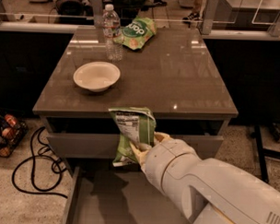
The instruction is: Pick green jalapeno chip bag from middle drawer and place on counter
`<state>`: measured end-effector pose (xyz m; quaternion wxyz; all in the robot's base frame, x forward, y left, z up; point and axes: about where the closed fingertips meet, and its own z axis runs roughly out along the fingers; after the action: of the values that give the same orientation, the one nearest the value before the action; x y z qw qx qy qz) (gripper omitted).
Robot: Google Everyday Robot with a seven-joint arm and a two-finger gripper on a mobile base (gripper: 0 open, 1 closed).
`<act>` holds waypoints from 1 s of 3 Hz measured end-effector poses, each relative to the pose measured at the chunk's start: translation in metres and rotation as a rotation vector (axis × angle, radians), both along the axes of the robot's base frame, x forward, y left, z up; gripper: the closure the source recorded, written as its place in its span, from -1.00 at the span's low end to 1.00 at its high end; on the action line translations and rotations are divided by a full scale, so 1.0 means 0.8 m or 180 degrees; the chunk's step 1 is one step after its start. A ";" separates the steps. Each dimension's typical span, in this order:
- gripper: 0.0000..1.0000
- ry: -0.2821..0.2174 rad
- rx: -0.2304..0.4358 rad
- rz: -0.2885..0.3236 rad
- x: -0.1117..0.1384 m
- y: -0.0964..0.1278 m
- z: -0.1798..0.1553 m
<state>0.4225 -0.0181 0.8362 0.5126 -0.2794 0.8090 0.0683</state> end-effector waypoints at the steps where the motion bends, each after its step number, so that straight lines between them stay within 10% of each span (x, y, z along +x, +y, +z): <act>1: 1.00 -0.0278 0.0145 -0.0002 0.014 -0.005 0.055; 2: 1.00 -0.0611 0.0428 -0.0207 0.080 -0.047 0.150; 3: 1.00 -0.0611 0.0428 -0.0207 0.080 -0.047 0.150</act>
Offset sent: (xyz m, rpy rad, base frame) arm 0.0620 -0.0589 0.1410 0.1626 -0.2132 -0.0646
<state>0.4866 -0.0557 0.9560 0.6072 -0.2233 0.7585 0.0787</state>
